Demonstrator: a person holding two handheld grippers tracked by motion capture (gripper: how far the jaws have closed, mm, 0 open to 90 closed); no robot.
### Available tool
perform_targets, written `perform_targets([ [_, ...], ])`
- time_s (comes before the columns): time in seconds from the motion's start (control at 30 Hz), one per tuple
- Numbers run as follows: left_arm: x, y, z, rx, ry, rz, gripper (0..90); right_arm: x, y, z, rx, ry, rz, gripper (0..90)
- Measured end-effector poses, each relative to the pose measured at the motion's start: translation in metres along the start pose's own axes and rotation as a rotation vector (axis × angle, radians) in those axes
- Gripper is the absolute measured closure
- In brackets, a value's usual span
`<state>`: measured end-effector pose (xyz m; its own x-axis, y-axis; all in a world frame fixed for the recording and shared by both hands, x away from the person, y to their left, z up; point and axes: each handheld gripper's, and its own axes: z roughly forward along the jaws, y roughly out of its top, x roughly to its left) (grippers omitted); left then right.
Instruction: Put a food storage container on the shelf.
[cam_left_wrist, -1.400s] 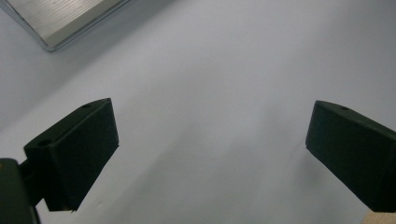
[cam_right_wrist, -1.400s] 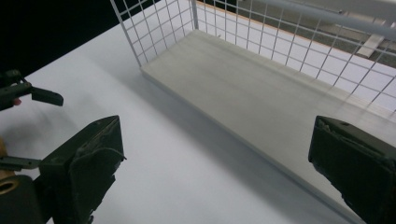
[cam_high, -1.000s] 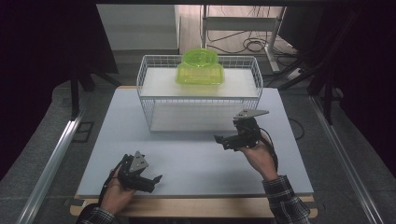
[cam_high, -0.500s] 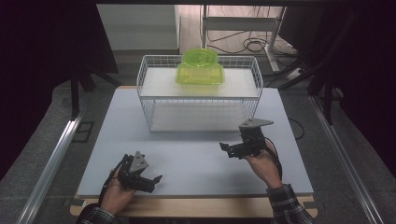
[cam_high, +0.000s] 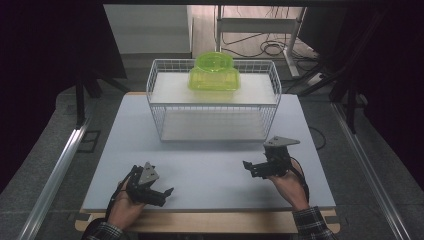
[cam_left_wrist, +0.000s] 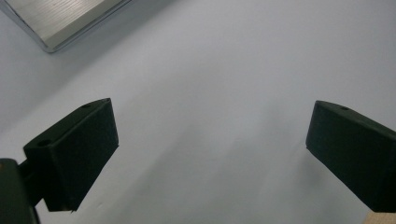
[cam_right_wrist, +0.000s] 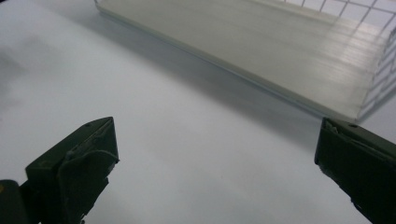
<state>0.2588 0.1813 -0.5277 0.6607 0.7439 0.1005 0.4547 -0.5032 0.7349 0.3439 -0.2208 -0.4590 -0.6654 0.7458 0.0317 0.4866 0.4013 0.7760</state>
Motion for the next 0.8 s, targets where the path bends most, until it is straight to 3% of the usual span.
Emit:
perform_targets([
  [0.33,0.000,-0.001,0.001,0.004,-0.002,0.005,1.4,-0.006,-0.025,0.000,0.038,-0.038,0.014,0.0],
  [0.8,-0.001,-0.001,0.002,0.012,-0.010,0.006,1.2,-0.009,-0.054,0.003,0.095,-0.054,0.027,0.0],
])
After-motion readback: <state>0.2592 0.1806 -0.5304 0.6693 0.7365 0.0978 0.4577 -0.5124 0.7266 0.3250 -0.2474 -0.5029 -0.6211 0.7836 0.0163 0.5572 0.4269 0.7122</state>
